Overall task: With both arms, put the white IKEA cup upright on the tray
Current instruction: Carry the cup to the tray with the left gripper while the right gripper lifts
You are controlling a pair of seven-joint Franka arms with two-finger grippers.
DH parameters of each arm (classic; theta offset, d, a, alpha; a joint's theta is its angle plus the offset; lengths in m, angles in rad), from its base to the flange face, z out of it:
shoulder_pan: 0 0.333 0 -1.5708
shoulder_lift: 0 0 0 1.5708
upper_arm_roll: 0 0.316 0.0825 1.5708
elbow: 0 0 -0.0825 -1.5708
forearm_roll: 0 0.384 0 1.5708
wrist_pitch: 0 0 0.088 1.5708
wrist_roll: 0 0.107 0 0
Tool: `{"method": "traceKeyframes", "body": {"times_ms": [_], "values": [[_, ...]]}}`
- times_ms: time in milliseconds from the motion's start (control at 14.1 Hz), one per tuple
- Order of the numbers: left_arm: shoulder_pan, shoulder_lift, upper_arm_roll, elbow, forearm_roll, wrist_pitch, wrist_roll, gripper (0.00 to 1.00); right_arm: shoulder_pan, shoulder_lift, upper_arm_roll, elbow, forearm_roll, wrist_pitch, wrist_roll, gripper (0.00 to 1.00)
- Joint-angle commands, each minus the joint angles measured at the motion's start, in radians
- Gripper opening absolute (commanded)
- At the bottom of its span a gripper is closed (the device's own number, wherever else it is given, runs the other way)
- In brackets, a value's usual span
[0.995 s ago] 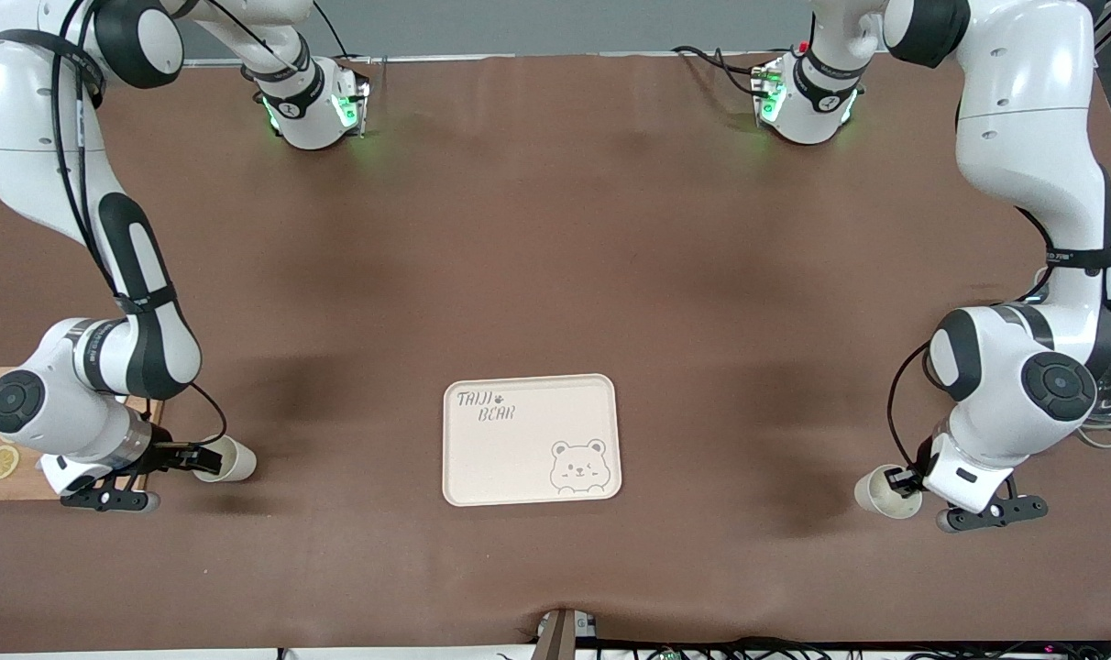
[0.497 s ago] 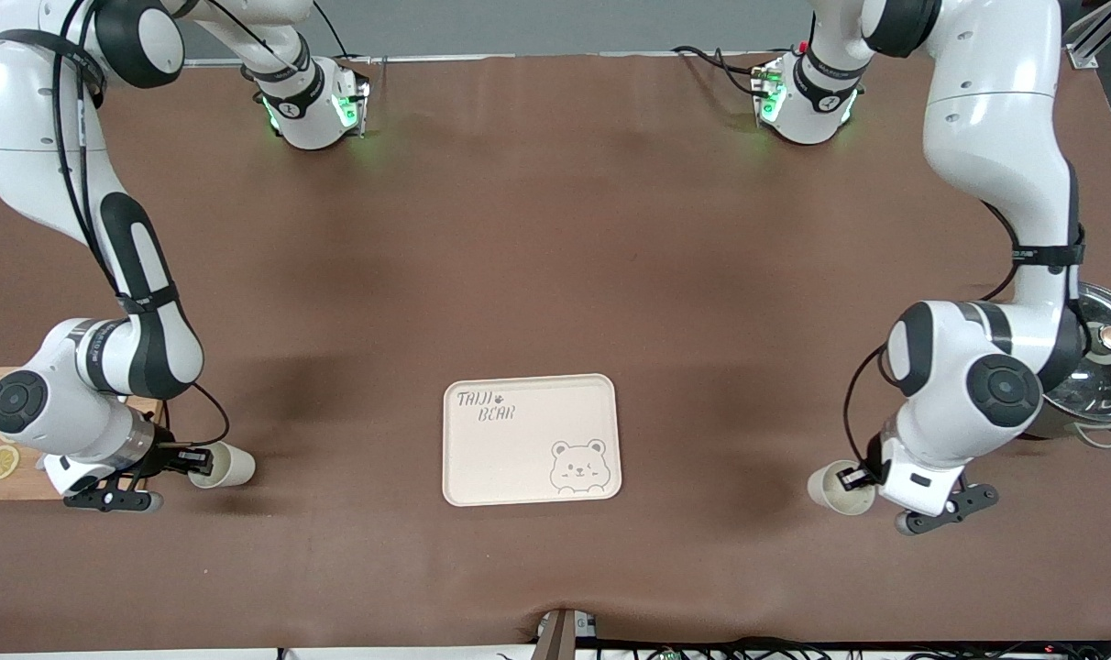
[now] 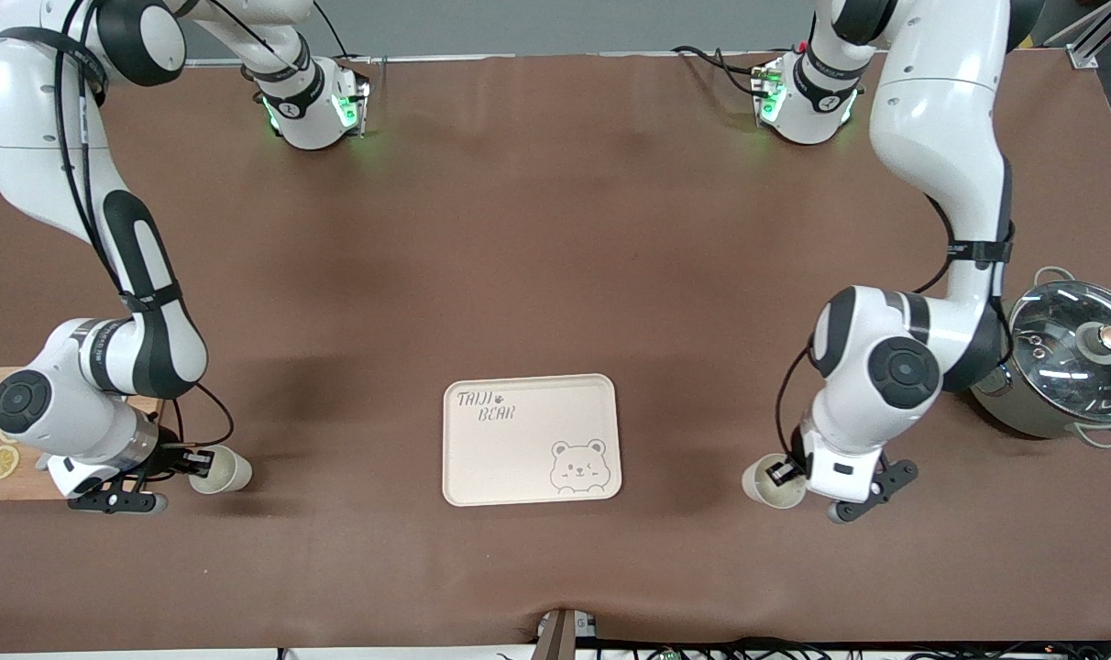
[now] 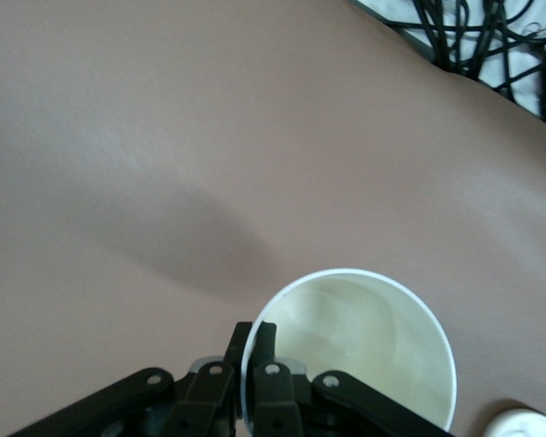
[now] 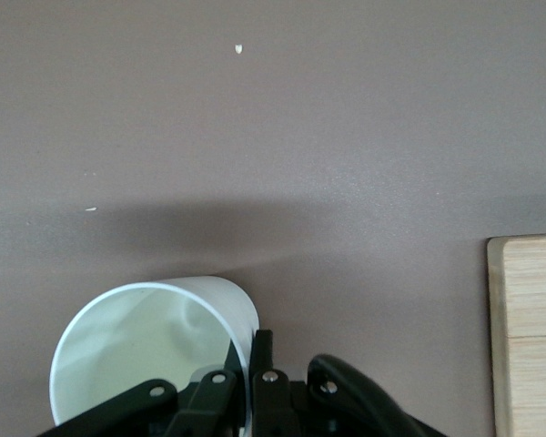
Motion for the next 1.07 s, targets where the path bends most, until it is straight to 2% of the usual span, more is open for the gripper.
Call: {"method": "traceKeyframes", "body": {"times_ms": [0, 355, 711, 995], "values": [[-0.055, 0.016, 0.012, 0.048, -0.006, -0.020, -0.110, 0.00, 0.002, -0.005, 0.002, -0.010, -0.009, -0.001, -0.007, 0.00], [-0.142, 0.035, 0.014, 0.068, -0.006, -0.008, -0.290, 0.00, 0.002, -0.005, 0.007, 0.004, 0.000, -0.024, -0.004, 0.00], [-0.246, 0.077, 0.032, 0.086, -0.003, 0.003, -0.443, 0.00, 0.036, -0.002, 0.010, 0.113, 0.013, -0.277, 0.013, 0.00], [-0.323, 0.126, 0.069, 0.114, -0.005, 0.021, -0.534, 0.00, 0.067, -0.005, 0.010, 0.128, 0.088, -0.352, 0.070, 0.00]]}}
